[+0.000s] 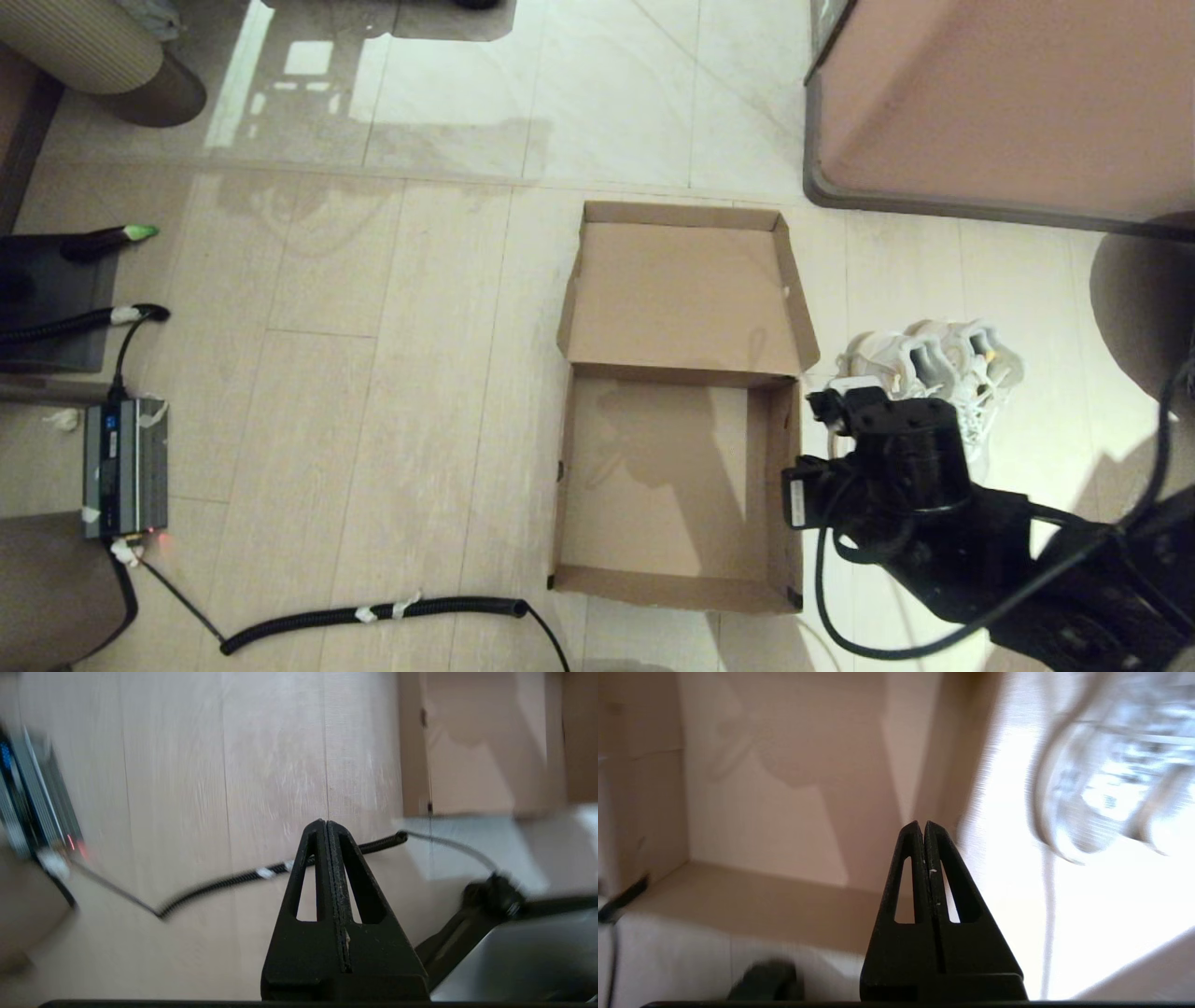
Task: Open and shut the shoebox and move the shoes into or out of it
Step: Put the shoes into the shoe box
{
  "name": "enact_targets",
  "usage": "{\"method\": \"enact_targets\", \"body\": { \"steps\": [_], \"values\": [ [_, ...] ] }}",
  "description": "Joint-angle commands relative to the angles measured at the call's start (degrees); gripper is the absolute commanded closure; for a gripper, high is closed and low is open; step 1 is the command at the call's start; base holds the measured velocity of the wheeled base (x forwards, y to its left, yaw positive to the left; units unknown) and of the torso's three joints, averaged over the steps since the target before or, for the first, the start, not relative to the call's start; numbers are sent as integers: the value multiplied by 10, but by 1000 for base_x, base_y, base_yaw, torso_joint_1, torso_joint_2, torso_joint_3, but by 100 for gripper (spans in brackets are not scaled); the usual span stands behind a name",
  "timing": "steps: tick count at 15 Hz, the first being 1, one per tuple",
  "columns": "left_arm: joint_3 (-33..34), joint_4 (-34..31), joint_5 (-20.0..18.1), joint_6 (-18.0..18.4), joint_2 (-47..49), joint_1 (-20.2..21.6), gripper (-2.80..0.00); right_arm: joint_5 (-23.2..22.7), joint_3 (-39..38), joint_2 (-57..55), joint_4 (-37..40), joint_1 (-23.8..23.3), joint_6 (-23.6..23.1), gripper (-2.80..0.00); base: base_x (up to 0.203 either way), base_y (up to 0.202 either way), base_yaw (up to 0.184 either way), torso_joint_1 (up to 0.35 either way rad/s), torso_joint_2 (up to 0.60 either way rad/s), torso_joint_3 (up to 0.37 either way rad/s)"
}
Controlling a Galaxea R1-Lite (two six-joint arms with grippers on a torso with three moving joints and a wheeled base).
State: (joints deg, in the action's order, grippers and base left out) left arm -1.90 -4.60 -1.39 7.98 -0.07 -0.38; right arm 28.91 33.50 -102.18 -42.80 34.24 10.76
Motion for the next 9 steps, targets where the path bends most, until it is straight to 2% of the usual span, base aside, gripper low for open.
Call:
{"method": "enact_targets", "body": {
  "steps": [1,3,5,9],
  "values": [
    [3,11,-22,51,1,0,0,10,-87,160,-3,12,-3,0,0,0,0,0,0,0],
    [4,17,-27,55,0,0,0,20,-149,234,-4,-2,-2,0,0,0,0,0,0,0],
    [5,17,-14,25,0,0,0,24,-201,299,-4,-31,1,0,0,0,0,0,0,0],
    [10,23,2,-19,-1,0,0,42,-249,379,-3,-145,8,0,0,0,0,0,0,0]
  ]
}}
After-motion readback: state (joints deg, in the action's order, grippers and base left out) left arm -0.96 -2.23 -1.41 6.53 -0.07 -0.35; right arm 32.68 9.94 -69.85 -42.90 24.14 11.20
